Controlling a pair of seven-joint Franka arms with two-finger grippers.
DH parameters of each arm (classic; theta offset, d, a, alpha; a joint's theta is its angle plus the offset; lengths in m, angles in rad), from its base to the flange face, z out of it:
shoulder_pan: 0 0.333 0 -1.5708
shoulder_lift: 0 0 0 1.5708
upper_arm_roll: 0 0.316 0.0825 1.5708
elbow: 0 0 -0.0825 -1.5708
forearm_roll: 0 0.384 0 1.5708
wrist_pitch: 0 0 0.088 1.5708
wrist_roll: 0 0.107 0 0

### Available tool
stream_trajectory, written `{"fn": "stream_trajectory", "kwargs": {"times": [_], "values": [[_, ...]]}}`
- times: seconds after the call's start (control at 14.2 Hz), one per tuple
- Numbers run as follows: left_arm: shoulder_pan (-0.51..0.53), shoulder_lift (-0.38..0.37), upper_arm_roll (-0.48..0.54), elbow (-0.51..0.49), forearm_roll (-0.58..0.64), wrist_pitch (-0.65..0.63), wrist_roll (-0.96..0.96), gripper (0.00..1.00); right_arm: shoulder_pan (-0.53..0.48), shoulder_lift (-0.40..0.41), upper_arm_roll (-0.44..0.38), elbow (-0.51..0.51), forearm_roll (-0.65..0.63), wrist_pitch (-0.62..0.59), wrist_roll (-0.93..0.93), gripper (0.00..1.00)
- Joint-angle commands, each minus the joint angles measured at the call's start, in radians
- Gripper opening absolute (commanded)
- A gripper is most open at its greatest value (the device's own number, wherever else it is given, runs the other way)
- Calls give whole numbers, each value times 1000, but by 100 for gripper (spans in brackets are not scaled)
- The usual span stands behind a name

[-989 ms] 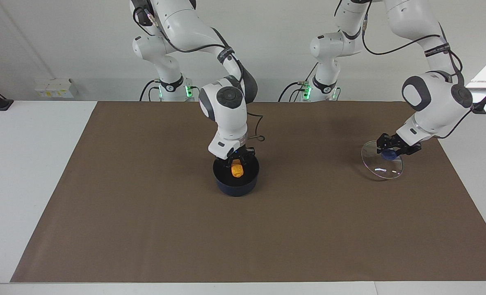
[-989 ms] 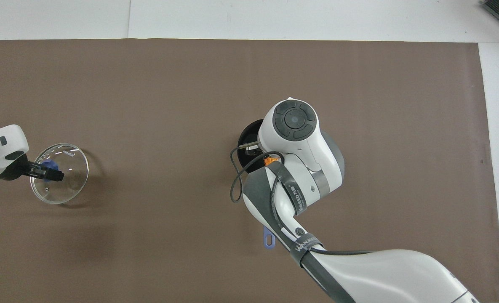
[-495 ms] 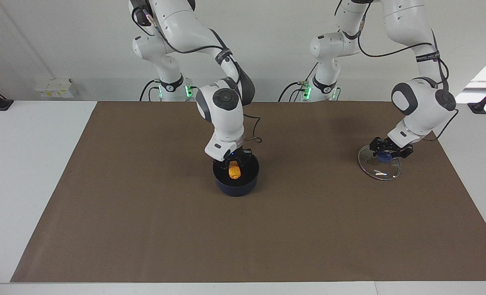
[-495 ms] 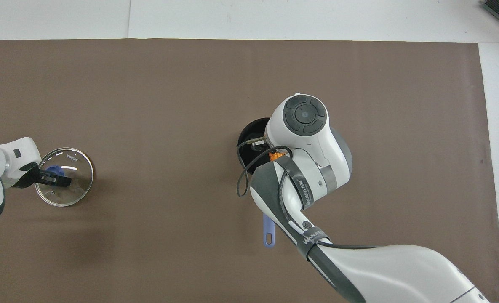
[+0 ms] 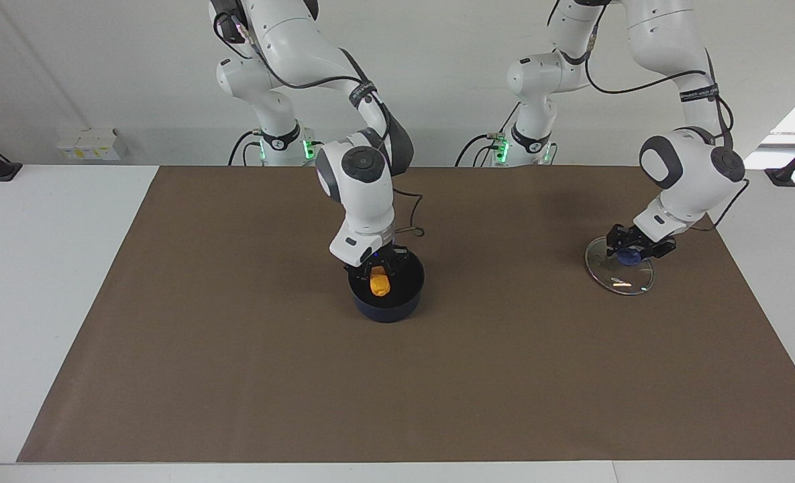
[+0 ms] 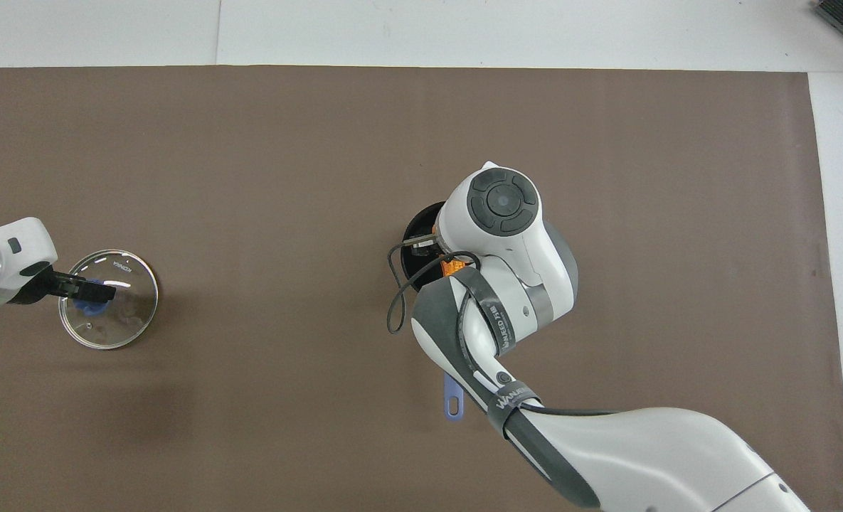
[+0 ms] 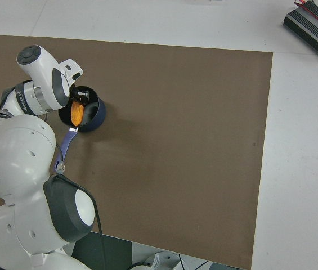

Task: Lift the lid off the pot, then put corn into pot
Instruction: 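Set the lid down with the left gripper while the right gripper lowers the corn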

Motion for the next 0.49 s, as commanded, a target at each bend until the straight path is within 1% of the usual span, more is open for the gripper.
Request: {"fn": "stream_trajectory", "kwargs": {"times": [0.0, 0.07, 0.14, 0.21, 0.28, 0.35, 0.42], "values": [[-6, 19, -4, 114, -10, -68, -16, 100, -14, 7, 5, -17, 22, 16, -55, 37], [-12, 21, -4, 151, -8, -91, -22, 100, -18, 7, 5, -17, 22, 15, -57, 50], [-23, 21, -4, 179, -8, -104, -28, 100, -20, 7, 5, -16, 22, 16, -56, 58], [-40, 20, -4, 206, -5, -120, -60, 100, -23, 7, 5, -11, 19, 15, -56, 70], [-61, 20, -6, 240, 3, -152, -120, 100, -26, 7, 5, -6, 14, 15, -57, 77], [-87, 20, -6, 280, 9, -203, -184, 100, -29, 7, 5, 1, 6, 16, -56, 99], [-115, 20, -6, 320, 18, -257, -255, 100, -24, 7, 3, 15, 8, 13, -54, 100]]}}
